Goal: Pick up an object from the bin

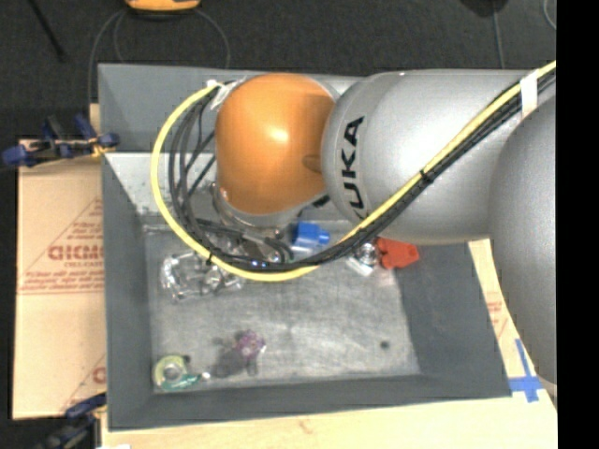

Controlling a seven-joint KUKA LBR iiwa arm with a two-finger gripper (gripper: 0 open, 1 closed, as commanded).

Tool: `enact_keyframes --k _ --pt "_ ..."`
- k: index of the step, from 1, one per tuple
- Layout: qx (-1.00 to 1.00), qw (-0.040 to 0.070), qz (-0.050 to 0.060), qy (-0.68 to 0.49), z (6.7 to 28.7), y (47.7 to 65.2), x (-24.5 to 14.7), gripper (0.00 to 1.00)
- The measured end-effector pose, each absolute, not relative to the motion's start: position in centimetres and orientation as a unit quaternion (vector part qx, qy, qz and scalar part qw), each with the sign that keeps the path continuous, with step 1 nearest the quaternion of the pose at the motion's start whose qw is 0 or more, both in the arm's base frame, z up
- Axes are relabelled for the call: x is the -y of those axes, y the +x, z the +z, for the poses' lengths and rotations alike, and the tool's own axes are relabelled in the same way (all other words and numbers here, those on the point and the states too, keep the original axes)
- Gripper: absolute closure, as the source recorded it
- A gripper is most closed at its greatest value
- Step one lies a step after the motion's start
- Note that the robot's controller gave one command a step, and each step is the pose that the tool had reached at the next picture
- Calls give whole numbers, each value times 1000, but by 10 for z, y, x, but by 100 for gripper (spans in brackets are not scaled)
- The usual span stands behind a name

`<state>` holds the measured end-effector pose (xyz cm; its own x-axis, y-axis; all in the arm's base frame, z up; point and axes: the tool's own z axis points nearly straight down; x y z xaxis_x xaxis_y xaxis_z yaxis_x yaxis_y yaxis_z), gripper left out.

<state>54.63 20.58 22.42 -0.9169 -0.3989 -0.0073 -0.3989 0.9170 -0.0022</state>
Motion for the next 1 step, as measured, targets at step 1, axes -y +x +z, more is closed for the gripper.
enact_keyframes --k 1 --pt "-986 -3 0 -168 157 550 -205 100"
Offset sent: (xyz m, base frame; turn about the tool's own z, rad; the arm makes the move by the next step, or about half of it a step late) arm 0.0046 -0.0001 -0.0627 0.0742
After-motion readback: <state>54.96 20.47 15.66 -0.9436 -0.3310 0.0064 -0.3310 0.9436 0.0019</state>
